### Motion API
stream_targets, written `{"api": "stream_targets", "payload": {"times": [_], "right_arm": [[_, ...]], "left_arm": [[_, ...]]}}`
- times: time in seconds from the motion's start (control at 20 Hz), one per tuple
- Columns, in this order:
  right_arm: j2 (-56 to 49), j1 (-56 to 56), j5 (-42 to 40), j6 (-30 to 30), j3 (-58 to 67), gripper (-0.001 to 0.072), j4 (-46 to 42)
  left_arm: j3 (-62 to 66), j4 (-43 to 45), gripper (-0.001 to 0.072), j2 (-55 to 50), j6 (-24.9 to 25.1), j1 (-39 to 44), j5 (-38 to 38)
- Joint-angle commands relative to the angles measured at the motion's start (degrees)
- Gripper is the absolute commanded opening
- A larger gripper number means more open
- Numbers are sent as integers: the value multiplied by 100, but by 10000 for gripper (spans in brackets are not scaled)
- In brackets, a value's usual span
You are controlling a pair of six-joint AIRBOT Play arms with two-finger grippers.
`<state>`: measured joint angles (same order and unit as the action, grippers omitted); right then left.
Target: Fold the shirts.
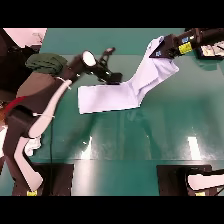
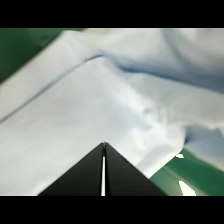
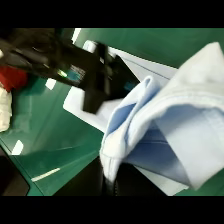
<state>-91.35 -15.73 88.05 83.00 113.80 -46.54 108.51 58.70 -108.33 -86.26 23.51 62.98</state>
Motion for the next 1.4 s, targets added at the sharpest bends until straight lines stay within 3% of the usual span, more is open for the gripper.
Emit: {"api": "stream_targets", "payload": {"times": [0.0, 0.25, 0.3, 0.4, 0.45, 0.5, 0.6, 0.85, 1.0, 1.15, 1.35], "right_arm": [[-219, -348, -129, -90, 7, 13, 9], [-1014, -1672, -1239, -680, 7, 17, 90], [-1241, -1998, -1589, -835, 9, 53, 216], [-1620, -2544, -2664, -1180, 9, 446, 398], [-1700, -2710, -3206, -1198, 9, 568, 393], [-1718, -2789, -3545, -1211, 9, 618, 374], [-1561, -2691, -3473, -1209, 7, 617, -120], [-1150, -1637, -946, -935, 0, 591, -1738], [-1283, -745, -90, -688, 0, 591, -1749], [-1495, -7, 103, -289, 0, 591, -1711], [-1786, 544, -55, -192, -577, 600, -361]], "left_arm": [[4, 804, 24, 763, 243, -654, 706], [4, 870, 24, 1650, 271, -1596, 997], [4, 874, 24, 1799, 271, -1733, 1005], [4, 872, 23, 2015, 271, -1954, 1016], [4, 872, 24, 2068, 269, -2048, 1058], [4, 870, 24, 2129, 271, -2131, 1128], [0, 868, 24, 2179, 273, -2238, 1261], [-2, 833, 24, 2179, 273, -2249, 1351], [-2, 833, 24, 2179, 273, -2249, 1351], [-2, 833, 24, 2179, 275, -2249, 1351], [-2, 833, 24, 2179, 275, -2249, 1353]]}}
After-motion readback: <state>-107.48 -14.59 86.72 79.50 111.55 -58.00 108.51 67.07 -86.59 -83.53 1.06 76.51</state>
